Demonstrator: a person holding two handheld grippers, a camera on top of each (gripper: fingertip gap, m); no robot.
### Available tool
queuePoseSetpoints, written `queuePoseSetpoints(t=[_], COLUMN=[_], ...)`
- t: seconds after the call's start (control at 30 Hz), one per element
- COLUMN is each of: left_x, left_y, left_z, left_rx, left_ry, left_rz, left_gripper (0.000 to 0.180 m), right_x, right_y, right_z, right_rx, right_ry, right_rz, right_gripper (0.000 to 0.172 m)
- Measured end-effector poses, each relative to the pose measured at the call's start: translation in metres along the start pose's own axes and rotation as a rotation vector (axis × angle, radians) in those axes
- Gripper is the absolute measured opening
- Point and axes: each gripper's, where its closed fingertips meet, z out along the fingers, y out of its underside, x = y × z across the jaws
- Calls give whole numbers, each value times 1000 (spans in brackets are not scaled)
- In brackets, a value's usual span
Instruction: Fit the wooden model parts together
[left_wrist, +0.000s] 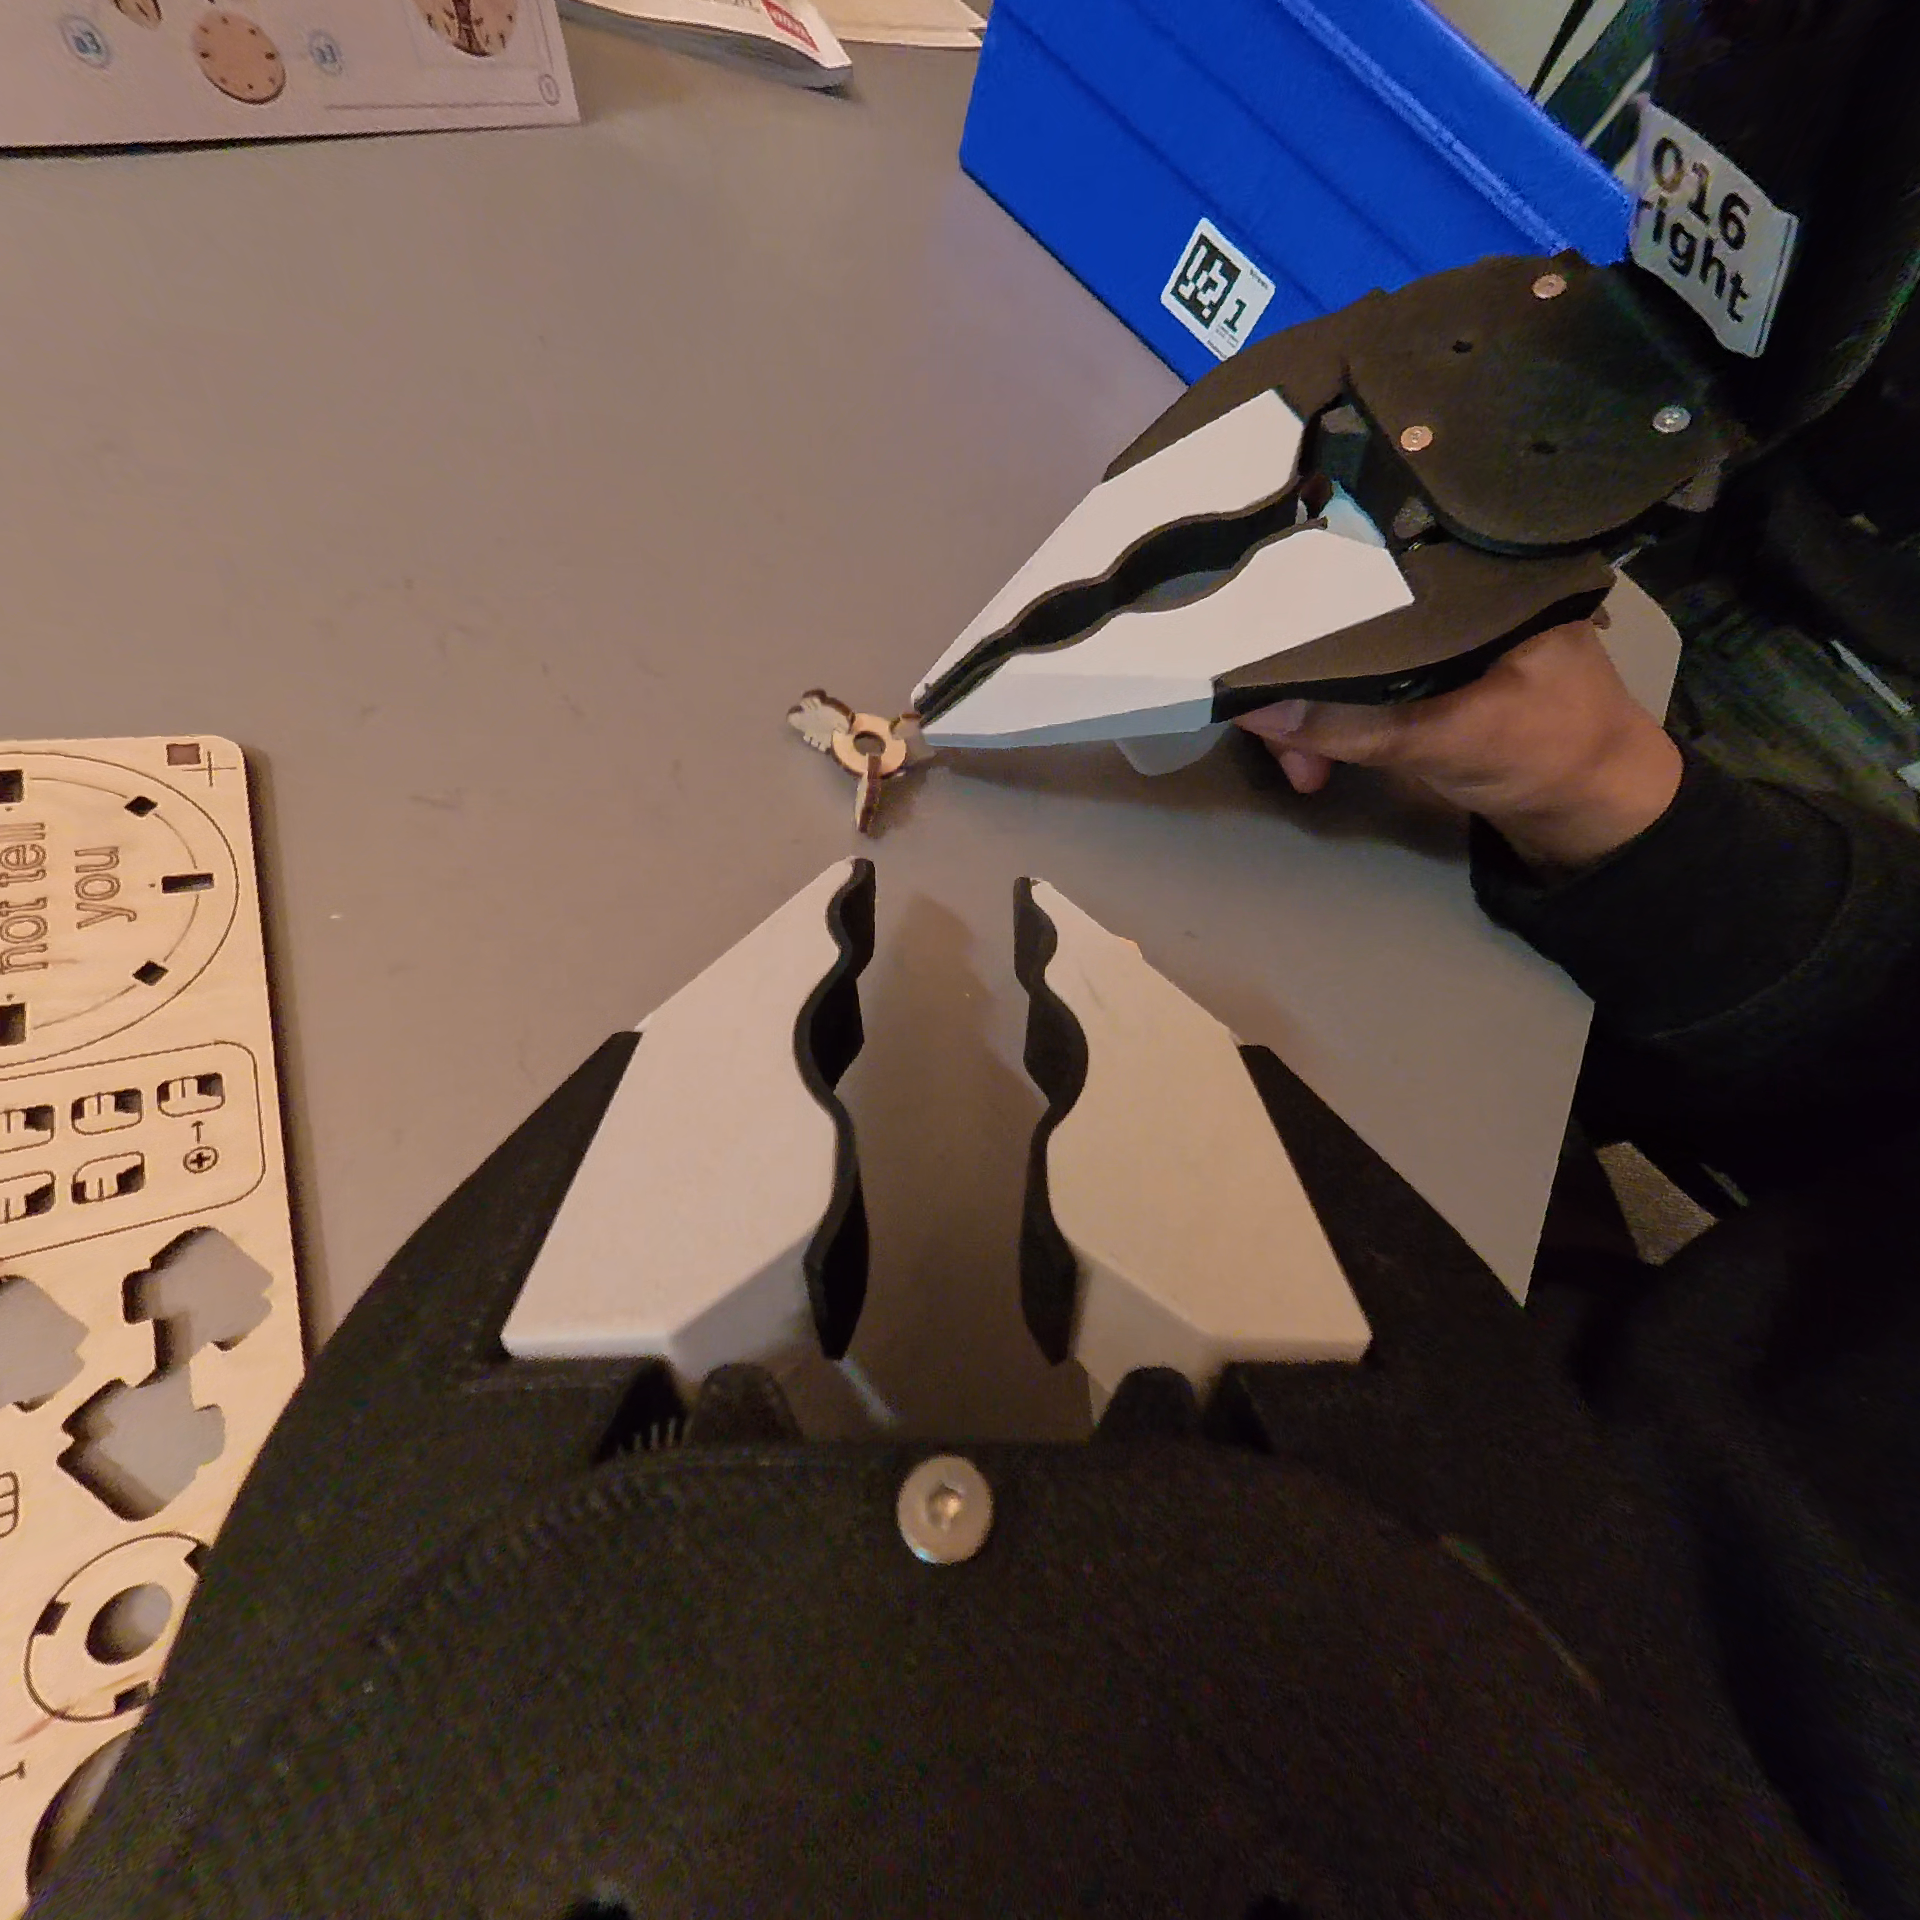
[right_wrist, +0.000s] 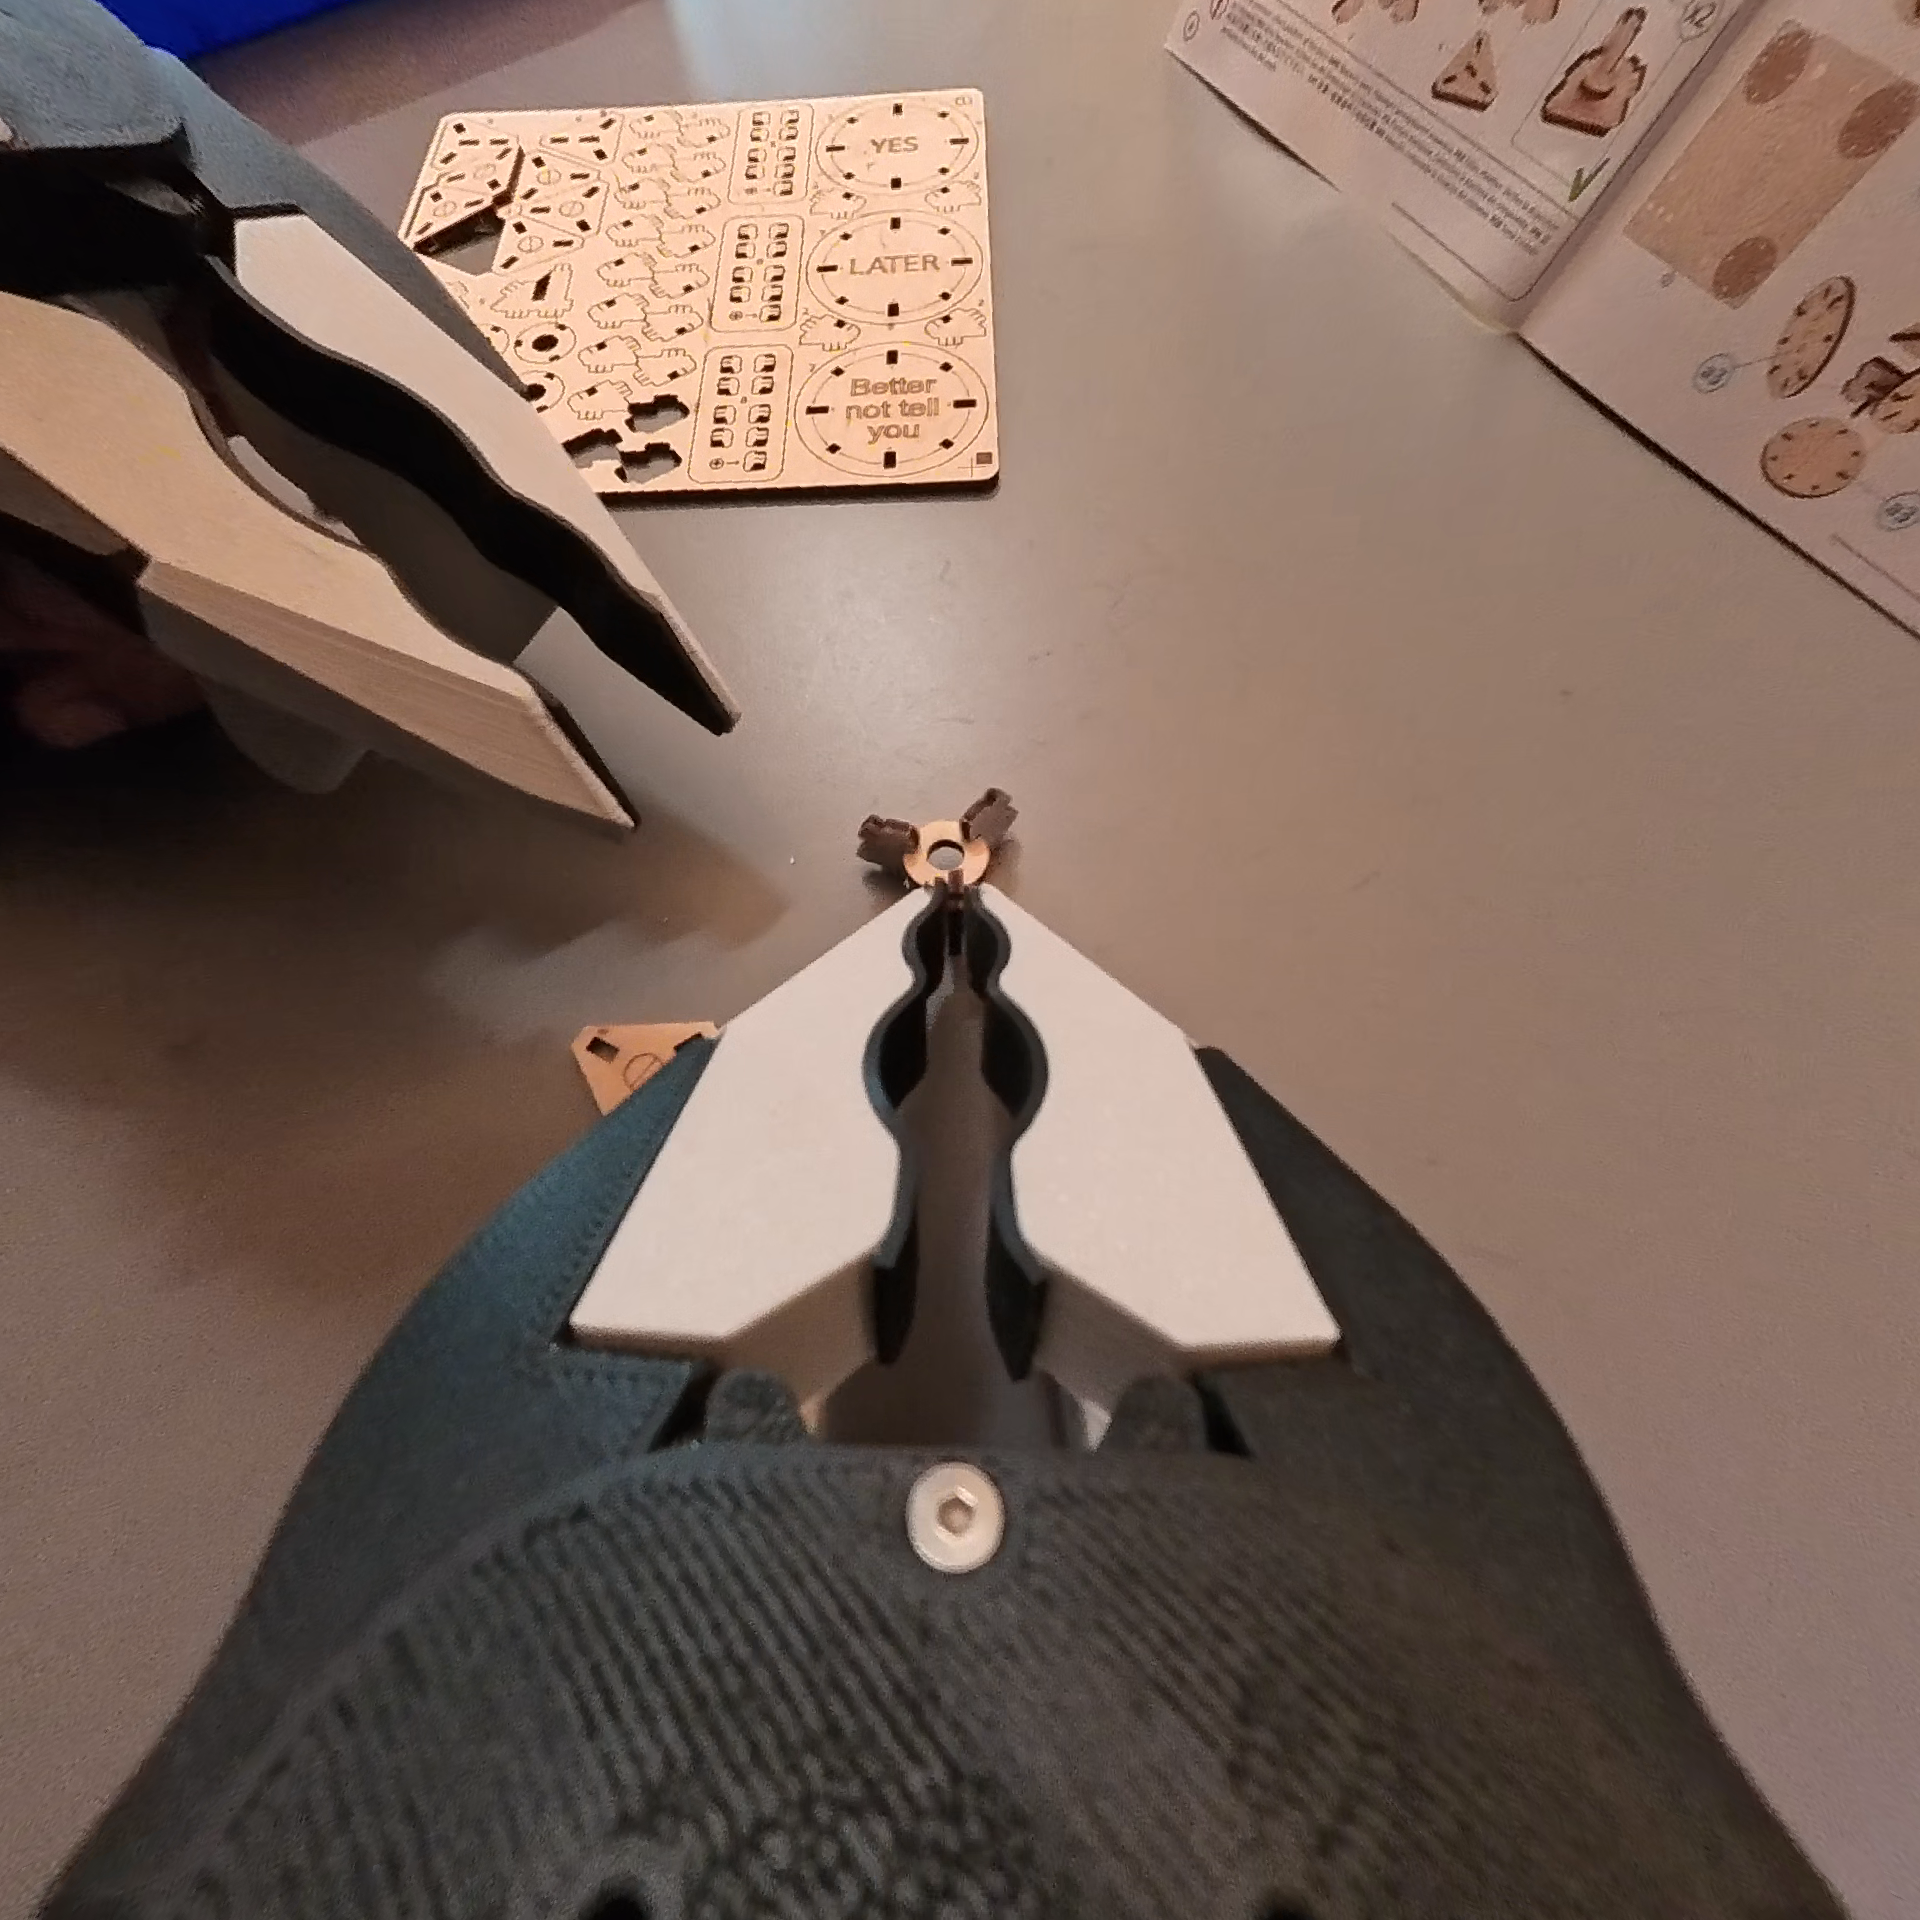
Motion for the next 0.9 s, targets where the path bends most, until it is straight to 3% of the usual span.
queuePoseSetpoints(t=[0.5,0.7,0.9], left_x=[5,13,22], left_y=[0,6,13], left_z=[-4,-5,-6], left_rx=[21,-2,-28], left_ry=[9,30,76], left_rz=[14,27,26], left_gripper=[25,24,17], right_x=[-25,-39,-58], right_y=[-8,-1,24], right_z=[-40,-44,-36], right_rx=[158,92,17], right_ry=[100,188,173], right_rz=[145,125,104], right_gripper=[0,0,0])
